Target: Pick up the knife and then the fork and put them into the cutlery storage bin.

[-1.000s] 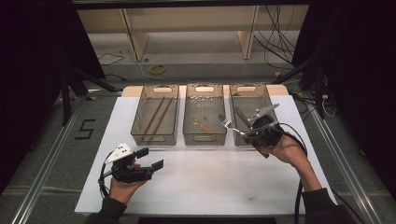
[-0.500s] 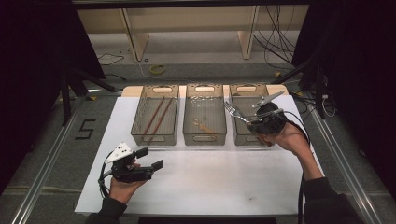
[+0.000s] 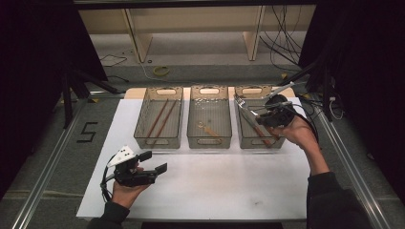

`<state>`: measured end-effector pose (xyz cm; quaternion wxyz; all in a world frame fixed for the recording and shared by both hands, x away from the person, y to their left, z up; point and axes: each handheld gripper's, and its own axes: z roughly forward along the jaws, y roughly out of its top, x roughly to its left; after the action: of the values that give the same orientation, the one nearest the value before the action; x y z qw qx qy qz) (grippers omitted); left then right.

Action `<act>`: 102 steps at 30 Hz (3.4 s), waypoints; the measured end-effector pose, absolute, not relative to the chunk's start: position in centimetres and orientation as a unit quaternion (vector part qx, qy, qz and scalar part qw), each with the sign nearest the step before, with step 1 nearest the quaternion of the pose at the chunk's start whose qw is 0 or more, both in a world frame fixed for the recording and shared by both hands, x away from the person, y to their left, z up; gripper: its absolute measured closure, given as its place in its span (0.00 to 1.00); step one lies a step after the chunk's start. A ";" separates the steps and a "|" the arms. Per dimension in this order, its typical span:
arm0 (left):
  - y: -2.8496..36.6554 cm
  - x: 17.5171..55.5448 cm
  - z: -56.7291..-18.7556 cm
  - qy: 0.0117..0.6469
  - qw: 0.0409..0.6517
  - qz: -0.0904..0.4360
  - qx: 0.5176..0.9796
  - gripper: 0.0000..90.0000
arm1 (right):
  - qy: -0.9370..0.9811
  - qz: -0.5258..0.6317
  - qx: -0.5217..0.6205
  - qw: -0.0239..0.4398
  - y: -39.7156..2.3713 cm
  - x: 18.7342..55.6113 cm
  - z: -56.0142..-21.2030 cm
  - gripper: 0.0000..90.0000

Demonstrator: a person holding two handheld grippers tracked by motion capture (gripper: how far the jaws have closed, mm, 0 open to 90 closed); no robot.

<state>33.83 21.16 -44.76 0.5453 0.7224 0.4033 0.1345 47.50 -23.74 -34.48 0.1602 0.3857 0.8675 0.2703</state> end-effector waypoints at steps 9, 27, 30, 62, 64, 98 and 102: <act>21.1 33.9 -44.8 0.403 0.545 0.134 0.723 0.18 | 0.861 0.267 0.401 0.162 -24.0 48.5 -34.7 0.86; 21.1 33.9 -44.8 0.403 0.545 0.134 0.723 0.18 | 0.850 0.249 0.433 0.169 -24.4 50.9 -35.6 0.86; 21.2 33.9 -44.8 0.404 0.546 0.134 0.722 0.18 | 0.848 0.246 0.437 0.170 -24.5 51.2 -35.7 0.86; 21.3 33.9 -44.8 0.404 0.547 0.132 0.722 0.18 | 0.843 0.213 0.467 0.161 -24.4 54.0 -38.7 0.86; 21.3 33.9 -44.8 0.403 0.546 0.132 0.722 0.18 | 0.843 0.212 0.468 0.159 -24.4 54.0 -38.9 0.86; 21.3 33.9 -44.7 0.404 0.546 0.132 0.722 0.17 | 0.840 0.221 0.474 0.141 -24.9 53.8 -39.2 0.64; 21.3 33.8 -44.7 0.403 0.546 0.133 0.722 0.18 | 0.837 0.236 0.473 0.141 -25.0 53.5 -38.8 0.60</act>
<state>33.84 21.28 -44.73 0.5459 0.7223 0.4032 0.1330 53.45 -24.98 -38.81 0.1411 0.4728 0.8372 0.2360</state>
